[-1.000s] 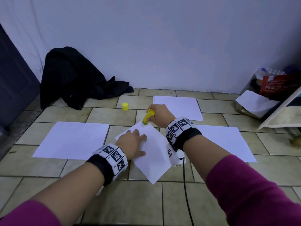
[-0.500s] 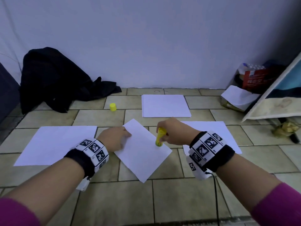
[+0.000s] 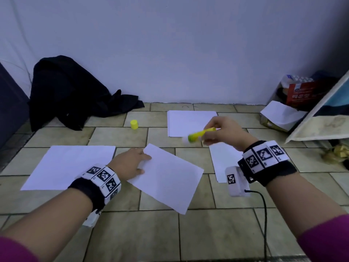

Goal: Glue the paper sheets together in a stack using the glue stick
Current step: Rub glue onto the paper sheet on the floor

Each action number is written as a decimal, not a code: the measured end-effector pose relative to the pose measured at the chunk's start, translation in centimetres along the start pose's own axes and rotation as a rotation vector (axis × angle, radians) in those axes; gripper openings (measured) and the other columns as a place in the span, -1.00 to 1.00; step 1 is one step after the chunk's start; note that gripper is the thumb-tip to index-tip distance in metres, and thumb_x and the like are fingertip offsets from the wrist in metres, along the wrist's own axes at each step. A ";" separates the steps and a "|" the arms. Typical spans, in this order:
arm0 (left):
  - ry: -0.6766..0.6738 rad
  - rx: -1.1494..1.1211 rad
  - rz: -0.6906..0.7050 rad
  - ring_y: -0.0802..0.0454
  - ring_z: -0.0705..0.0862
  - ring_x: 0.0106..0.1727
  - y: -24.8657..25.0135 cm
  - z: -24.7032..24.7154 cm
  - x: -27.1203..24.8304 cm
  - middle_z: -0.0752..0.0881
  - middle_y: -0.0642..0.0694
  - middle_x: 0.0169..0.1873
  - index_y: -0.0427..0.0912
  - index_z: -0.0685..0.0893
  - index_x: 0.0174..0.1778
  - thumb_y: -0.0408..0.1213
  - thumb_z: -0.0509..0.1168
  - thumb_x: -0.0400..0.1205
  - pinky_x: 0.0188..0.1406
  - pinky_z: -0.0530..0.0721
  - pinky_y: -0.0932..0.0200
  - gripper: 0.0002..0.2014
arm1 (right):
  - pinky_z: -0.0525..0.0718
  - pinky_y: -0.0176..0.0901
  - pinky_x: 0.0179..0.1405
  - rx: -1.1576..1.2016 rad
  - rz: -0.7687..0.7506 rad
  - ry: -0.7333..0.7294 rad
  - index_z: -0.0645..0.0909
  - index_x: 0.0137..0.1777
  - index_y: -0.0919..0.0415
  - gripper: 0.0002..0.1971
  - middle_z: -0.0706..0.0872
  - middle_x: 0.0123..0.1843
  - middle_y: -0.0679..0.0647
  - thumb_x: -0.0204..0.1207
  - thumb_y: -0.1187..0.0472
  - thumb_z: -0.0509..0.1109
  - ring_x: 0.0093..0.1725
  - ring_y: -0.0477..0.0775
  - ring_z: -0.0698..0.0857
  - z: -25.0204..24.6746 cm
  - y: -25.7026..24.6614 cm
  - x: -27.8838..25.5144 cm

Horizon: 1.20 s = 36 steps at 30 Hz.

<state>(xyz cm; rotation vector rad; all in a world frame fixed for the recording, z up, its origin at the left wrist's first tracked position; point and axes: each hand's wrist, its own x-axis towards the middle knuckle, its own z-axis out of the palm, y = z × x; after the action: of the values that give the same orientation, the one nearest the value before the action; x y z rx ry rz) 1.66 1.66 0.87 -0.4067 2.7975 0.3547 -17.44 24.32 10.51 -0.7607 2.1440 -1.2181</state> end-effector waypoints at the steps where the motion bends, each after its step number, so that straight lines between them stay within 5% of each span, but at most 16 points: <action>1: 0.004 0.015 0.006 0.06 0.29 0.49 0.0 0.2 -0.1 0.38 0.02 0.40 0.08 0.30 0.60 -0.06 0.27 0.68 0.33 0.43 0.17 -0.45 | 0.80 -0.10 -0.04 0.252 0.032 0.016 0.53 -0.18 0.32 -0.87 0.70 -0.19 0.21 0.46 0.46 0.43 -0.26 0.15 0.82 0.1 -0.1 0.2; 4: 0.060 0.096 0.001 0.05 0.17 0.56 0.2 1.1 -0.5 0.28 0.00 0.48 -0.04 0.30 0.57 0.12 0.20 0.66 0.41 0.36 0.11 -0.41 | 0.80 -0.20 -0.13 0.751 0.133 -0.057 0.53 0.02 0.42 -0.89 0.72 -0.17 0.29 0.62 0.35 0.26 -0.20 0.12 0.82 1.4 0.4 1.5; 6: 0.056 0.111 -0.074 0.02 0.04 0.63 0.4 2.0 -0.6 0.18 -0.01 0.55 -0.11 0.28 0.53 0.31 0.05 0.60 0.48 0.30 0.01 -0.30 | 0.75 -0.25 -0.29 0.826 0.167 -0.122 0.59 0.07 0.30 -0.83 0.77 -0.13 0.19 0.64 0.21 0.26 -0.26 0.04 0.77 3.0 0.9 2.5; 9: -0.042 0.075 -0.164 0.01 -0.21 0.69 0.4 2.6 -0.4 -0.05 0.02 0.65 -0.17 0.12 0.61 0.30 -0.03 0.65 0.59 0.07 -0.24 -0.25 | 0.47 -0.38 -0.50 0.584 0.158 -0.181 0.63 0.11 0.18 -0.85 0.74 0.03 0.05 0.58 0.18 0.38 -0.36 -0.08 0.55 5.9 1.2 4.4; 11: -0.107 0.050 -0.188 0.02 -0.28 0.68 0.3 2.6 -0.1 -0.16 0.04 0.67 -0.17 -0.01 0.65 0.33 -0.07 0.64 0.60 -0.02 -0.31 -0.19 | 0.39 -0.38 -0.56 0.421 0.142 -0.145 0.62 0.07 0.23 -0.81 0.68 -0.05 0.11 0.48 0.33 0.48 -0.41 -0.07 0.47 8.1 0.8 5.9; 13: -0.142 0.005 -0.207 0.02 -0.34 0.67 0.5 2.7 0.1 -0.27 0.06 0.67 -0.12 -0.15 0.68 0.51 -0.29 0.32 0.60 -0.14 -0.35 0.08 | 0.44 -0.36 -0.56 0.260 0.092 -0.091 0.59 -0.10 0.24 -0.81 0.66 -0.23 0.15 0.39 0.44 0.51 -0.46 -0.03 0.51 10.0 0.2 7.3; 15: -0.145 -0.038 -0.219 0.03 -0.40 0.66 0.5 2.9 0.4 -0.33 0.10 0.65 -0.04 -0.23 0.69 0.47 -0.44 0.06 0.57 -0.25 -0.35 0.21 | 0.57 -0.30 -0.51 0.104 0.029 -0.063 0.53 -0.18 0.21 -0.78 0.69 -0.27 0.16 0.39 0.43 0.52 -0.46 0.01 0.60 11.7 -0.5 8.7; 18: -0.157 -0.076 -0.235 0.04 -0.39 0.66 0.3 2.9 0.5 -0.32 0.10 0.66 -0.02 -0.22 0.69 0.57 -0.32 0.14 0.59 -0.28 -0.34 0.19 | 0.68 -0.22 -0.30 -0.133 -0.041 -0.052 0.45 -0.23 0.11 -0.79 0.70 -0.24 0.14 0.47 0.30 0.45 -0.39 0.06 0.66 13.8 -1.5 10.3; 21: -0.192 -0.058 -0.211 0.03 -0.39 0.66 -0.2 2.8 0.9 -0.34 0.11 0.66 -0.01 -0.25 0.69 0.76 -0.29 -0.25 0.56 -0.29 -0.33 0.54 | 0.57 -0.14 -0.21 -0.265 -0.096 -0.051 0.42 -0.23 0.09 -0.81 0.66 -0.18 0.13 0.48 0.27 0.41 -0.20 0.10 0.63 15.5 -2.1 11.4; 25: -0.257 -0.014 -0.185 -0.02 -0.45 0.64 -0.4 2.3 0.8 -0.41 0.09 0.64 -0.06 -0.37 0.66 0.44 0.07 0.09 0.53 -0.25 -0.41 0.30 | 0.50 -0.20 -0.24 -0.321 -0.114 -0.079 0.38 -0.34 -0.04 -0.67 0.62 -0.12 0.06 0.43 0.31 0.46 -0.14 0.08 0.60 17.3 -2.3 12.9; 27: -0.285 -0.004 -0.174 -0.05 -0.46 0.63 -0.5 2.2 0.9 -0.44 0.10 0.62 -0.06 -0.40 0.65 0.41 0.08 0.14 0.53 -0.24 -0.43 0.27 | 0.48 -0.23 -0.27 -0.387 -0.113 -0.103 0.57 -0.14 0.06 -0.85 0.61 -0.06 0.06 0.45 0.31 0.47 -0.10 0.05 0.56 17.6 -2.4 13.3; 29: -0.307 -0.003 -0.163 -0.06 -0.47 0.63 -0.6 2.2 0.9 -0.48 0.11 0.61 -0.06 -0.44 0.64 0.47 0.06 0.12 0.52 -0.25 -0.45 0.29 | 0.47 -0.21 -0.19 -0.430 -0.123 -0.092 0.64 0.16 0.24 -0.75 0.67 0.03 0.13 0.48 0.30 0.44 -0.07 0.05 0.55 17.8 -2.4 13.6; 34: -0.323 0.018 -0.147 -0.08 -0.48 0.62 -0.8 2.2 0.8 -0.51 0.10 0.59 -0.06 -0.46 0.63 0.46 0.04 0.16 0.52 -0.24 -0.45 0.26 | 0.54 -0.16 -0.07 -0.519 -0.100 -0.079 0.58 0.26 0.33 -0.64 0.69 0.20 0.22 0.48 0.27 0.46 0.16 0.19 0.67 18.4 -2.9 13.7; 36: -0.327 0.021 -0.147 -0.08 -0.48 0.62 -0.8 2.1 0.8 -0.51 0.08 0.59 -0.06 -0.46 0.63 0.46 0.05 0.18 0.52 -0.24 -0.46 0.26 | 0.56 -0.10 0.02 -0.514 -0.078 -0.060 0.40 0.45 0.27 -0.44 0.58 0.31 0.23 0.46 0.31 0.47 0.24 0.19 0.62 18.4 -2.7 13.7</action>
<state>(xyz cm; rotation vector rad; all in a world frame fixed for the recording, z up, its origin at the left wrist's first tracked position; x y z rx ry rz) 1.72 1.33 -1.43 -0.4968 2.4361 0.3257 -13.45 3.07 2.40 -1.0845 2.4223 -0.6629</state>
